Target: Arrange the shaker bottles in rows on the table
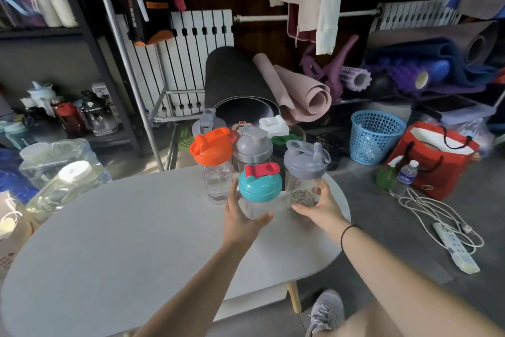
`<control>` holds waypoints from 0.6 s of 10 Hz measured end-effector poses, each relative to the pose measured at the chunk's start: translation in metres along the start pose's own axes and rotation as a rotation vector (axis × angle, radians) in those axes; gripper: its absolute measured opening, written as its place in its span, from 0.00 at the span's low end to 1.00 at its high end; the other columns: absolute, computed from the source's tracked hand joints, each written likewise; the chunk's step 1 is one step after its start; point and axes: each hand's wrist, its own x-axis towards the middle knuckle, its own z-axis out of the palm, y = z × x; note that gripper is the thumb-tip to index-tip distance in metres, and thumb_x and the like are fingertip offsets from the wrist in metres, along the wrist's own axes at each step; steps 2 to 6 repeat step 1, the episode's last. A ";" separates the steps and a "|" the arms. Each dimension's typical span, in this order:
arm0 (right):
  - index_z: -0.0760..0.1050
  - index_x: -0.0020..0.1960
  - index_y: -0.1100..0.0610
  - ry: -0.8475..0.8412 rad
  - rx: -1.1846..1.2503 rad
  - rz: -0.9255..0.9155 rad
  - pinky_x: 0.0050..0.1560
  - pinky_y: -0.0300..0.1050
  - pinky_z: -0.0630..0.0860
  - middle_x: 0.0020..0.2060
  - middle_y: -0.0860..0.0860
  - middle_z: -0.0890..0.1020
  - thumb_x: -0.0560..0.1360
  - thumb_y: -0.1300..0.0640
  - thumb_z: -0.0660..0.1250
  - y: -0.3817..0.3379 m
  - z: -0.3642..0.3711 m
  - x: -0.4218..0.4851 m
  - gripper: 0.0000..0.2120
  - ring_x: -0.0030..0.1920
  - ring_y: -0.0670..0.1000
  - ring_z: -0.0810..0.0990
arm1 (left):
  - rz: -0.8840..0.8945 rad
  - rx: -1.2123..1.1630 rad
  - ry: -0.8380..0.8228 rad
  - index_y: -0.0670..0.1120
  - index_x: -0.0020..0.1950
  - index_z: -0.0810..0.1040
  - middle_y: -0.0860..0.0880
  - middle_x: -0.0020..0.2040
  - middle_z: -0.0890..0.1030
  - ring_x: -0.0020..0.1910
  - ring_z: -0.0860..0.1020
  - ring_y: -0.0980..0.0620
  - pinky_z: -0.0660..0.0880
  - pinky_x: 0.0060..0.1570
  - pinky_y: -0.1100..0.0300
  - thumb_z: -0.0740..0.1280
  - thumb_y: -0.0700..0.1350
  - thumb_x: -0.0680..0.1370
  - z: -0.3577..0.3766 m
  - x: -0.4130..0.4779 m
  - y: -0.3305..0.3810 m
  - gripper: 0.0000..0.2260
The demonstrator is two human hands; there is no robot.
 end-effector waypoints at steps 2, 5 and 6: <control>0.51 0.78 0.49 -0.038 -0.004 0.004 0.67 0.51 0.69 0.74 0.51 0.64 0.66 0.62 0.78 -0.004 -0.009 0.000 0.50 0.68 0.55 0.70 | 0.031 0.027 -0.004 0.57 0.77 0.53 0.54 0.69 0.65 0.71 0.65 0.52 0.65 0.68 0.54 0.79 0.51 0.62 -0.012 -0.006 -0.005 0.50; 0.51 0.78 0.49 -0.038 -0.004 0.004 0.67 0.51 0.69 0.74 0.51 0.64 0.66 0.62 0.78 -0.004 -0.009 0.000 0.50 0.68 0.55 0.70 | 0.031 0.027 -0.004 0.57 0.77 0.53 0.54 0.69 0.65 0.71 0.65 0.52 0.65 0.68 0.54 0.79 0.51 0.62 -0.012 -0.006 -0.005 0.50; 0.51 0.78 0.49 -0.038 -0.004 0.004 0.67 0.51 0.69 0.74 0.51 0.64 0.66 0.62 0.78 -0.004 -0.009 0.000 0.50 0.68 0.55 0.70 | 0.031 0.027 -0.004 0.57 0.77 0.53 0.54 0.69 0.65 0.71 0.65 0.52 0.65 0.68 0.54 0.79 0.51 0.62 -0.012 -0.006 -0.005 0.50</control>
